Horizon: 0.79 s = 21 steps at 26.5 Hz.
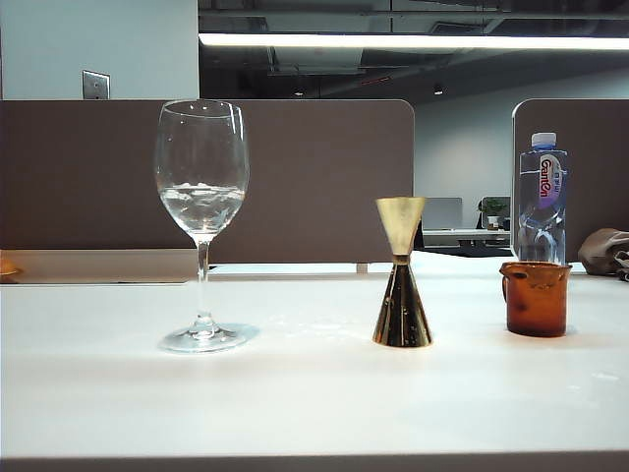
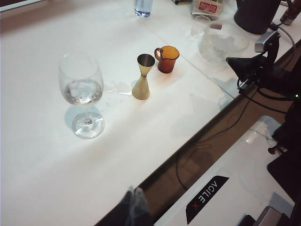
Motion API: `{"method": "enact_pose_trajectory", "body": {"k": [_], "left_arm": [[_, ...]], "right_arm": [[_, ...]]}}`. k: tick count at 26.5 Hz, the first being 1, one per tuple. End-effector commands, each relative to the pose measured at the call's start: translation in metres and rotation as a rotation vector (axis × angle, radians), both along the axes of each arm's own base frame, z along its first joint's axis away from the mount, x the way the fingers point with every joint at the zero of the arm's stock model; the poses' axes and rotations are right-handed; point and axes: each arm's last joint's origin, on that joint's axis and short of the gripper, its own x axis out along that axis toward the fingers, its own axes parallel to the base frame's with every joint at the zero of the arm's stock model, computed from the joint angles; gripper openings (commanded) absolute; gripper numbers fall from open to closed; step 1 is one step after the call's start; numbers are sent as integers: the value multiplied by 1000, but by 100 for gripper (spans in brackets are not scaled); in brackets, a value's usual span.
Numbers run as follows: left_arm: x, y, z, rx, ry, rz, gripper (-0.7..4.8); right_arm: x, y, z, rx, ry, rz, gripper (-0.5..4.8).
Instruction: Pick up the small amber measuring cup and pour the water in it into the jigger, then pick up the jigger and pour the water in it into the wine glass.
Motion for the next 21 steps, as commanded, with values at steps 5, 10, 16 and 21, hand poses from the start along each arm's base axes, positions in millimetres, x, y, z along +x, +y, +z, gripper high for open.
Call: {"method": "enact_pose_trajectory", "body": {"k": [5, 10, 16, 21], "left_arm": [[-1, 0, 0, 4, 1, -2, -2], [-1, 0, 0, 4, 1, -2, -2], [-1, 0, 0, 4, 0, -2, -2], [-1, 0, 0, 4, 1, -2, -2]], "right_arm": [[1, 0, 1, -15, -26, 3, -5], [2, -1, 6, -11, -82, -9, -5], [2, -3, 7, -10, -94, -33, -5], [2, -3, 7, -10, -92, -24, -5]]}}
